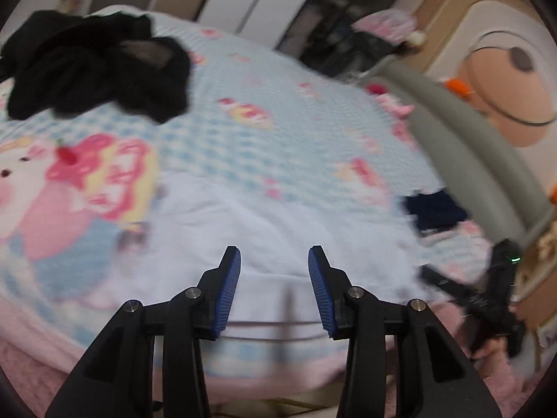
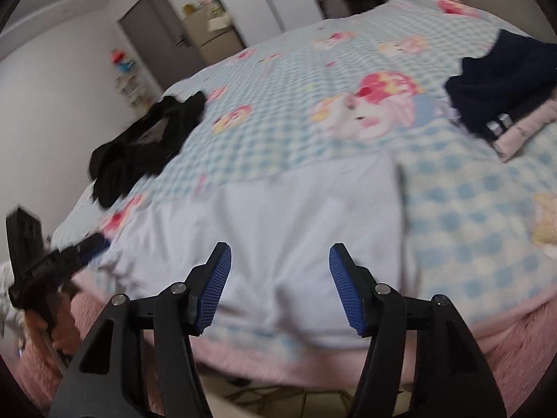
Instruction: Fold clothes
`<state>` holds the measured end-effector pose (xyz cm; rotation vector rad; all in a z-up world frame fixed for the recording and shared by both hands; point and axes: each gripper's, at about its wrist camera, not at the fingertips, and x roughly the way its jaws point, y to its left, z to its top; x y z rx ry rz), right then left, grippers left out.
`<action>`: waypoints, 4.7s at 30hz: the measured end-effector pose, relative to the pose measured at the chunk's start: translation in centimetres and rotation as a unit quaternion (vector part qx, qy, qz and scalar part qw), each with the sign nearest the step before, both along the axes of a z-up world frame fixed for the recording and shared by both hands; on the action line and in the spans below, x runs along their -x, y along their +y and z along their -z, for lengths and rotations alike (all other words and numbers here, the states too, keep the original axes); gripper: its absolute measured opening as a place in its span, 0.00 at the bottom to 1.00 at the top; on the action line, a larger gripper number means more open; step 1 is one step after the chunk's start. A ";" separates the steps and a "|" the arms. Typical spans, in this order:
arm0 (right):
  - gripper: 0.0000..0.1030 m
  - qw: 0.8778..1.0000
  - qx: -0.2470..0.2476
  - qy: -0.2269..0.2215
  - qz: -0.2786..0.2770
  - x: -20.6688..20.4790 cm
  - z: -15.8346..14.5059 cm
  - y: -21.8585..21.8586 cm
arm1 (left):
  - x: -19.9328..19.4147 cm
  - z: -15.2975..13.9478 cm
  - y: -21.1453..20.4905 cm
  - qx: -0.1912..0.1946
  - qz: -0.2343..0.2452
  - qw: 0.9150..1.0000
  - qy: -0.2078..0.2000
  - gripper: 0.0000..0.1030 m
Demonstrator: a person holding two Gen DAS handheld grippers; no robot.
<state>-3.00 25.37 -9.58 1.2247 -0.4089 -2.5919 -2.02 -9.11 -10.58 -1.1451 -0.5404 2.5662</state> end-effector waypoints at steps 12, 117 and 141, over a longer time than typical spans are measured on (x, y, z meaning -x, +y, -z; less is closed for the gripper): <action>0.31 0.994 -0.097 -0.028 0.044 -0.6 1.1 1.7 | -1.4 2.0 -2.5 0.009 -0.028 0.998 -0.060 0.27; 0.63 0.983 -0.179 0.003 0.038 0.6 2.4 -1.1 | 0.4 2.5 4.6 0.123 0.024 0.992 -0.019 0.59; 0.68 0.984 -0.133 -0.004 0.116 -0.7 0.6 5.5 | -0.6 -1.3 1.8 0.098 -0.048 0.993 0.036 0.63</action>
